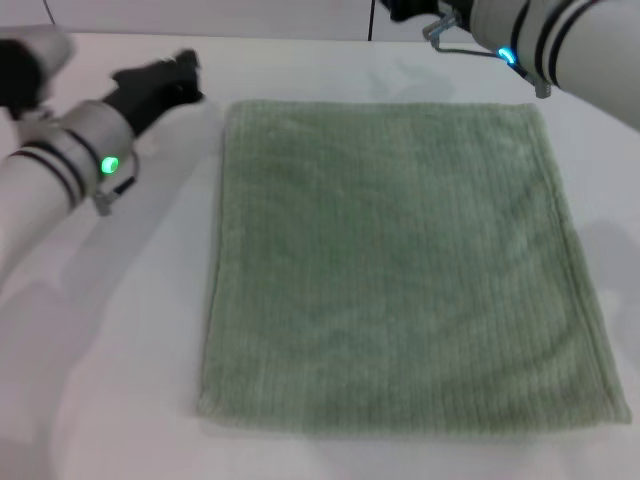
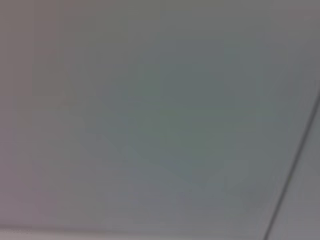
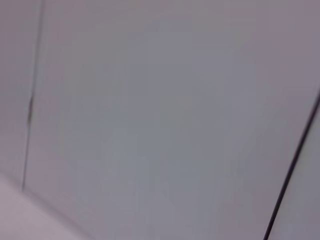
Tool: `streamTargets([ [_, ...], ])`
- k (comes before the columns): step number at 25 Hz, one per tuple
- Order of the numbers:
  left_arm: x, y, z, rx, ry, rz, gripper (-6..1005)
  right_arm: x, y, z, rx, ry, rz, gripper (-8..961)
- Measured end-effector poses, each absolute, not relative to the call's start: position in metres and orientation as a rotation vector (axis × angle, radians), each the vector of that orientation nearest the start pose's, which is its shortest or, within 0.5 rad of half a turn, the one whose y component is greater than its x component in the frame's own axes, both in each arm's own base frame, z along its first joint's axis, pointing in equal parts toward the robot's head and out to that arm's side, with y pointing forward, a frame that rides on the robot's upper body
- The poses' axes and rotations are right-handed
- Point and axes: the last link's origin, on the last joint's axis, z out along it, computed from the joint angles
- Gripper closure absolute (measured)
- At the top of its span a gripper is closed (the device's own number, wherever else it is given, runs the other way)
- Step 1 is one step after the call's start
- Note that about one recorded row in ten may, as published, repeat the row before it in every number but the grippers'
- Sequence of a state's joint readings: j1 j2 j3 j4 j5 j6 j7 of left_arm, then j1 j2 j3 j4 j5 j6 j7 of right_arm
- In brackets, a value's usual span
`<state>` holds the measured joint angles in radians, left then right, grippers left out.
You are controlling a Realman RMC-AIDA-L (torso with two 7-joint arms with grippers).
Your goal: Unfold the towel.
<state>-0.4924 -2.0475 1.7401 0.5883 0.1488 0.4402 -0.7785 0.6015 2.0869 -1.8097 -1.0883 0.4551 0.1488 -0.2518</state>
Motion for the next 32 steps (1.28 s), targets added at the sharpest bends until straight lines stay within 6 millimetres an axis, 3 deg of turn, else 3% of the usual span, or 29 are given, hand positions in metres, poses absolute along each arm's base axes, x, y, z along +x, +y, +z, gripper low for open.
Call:
streamTargets([
  [2, -0.276, 0.399, -0.015, -1.779, -0.845, -0.792, 913, 0.133, 0.435, -0.044, -1.998, 0.398, 0.510, 545],
  [7, -0.281, 0.392, -0.001, -1.726, -0.773, -0.877, 911, 0.148, 0.433, -0.045, -1.919, 0.350, 0.583, 544],
  [10, -0.283, 0.385, 0.010, -1.682, -0.697, -0.947, 911, 0.166, 0.421, -0.047, -1.839, 0.223, 0.691, 545],
  [15, -0.281, 0.374, 0.017, -1.675, -0.539, -0.987, 909, 0.185, 0.410, -0.046, -1.846, 0.178, 0.778, 545],
  [21, -0.282, 0.375, 0.018, -1.673, -0.525, -0.967, 908, 0.201, 0.408, -0.042, -1.876, 0.186, 0.788, 539],
  [22, -0.282, 0.375, 0.018, -1.673, -0.525, -0.967, 871, 0.203, 0.409, -0.036, -1.845, 0.198, 0.803, 538],
  [27, -0.283, 0.376, 0.018, -1.662, -0.532, -0.960, 684, 0.208, 0.406, -0.024, -1.773, 0.200, 0.840, 354],
  [32, -0.291, 0.372, 0.020, -1.621, -0.569, -0.964, 389, 0.215, 0.407, -0.012, -1.703, 0.221, 0.850, 239],
])
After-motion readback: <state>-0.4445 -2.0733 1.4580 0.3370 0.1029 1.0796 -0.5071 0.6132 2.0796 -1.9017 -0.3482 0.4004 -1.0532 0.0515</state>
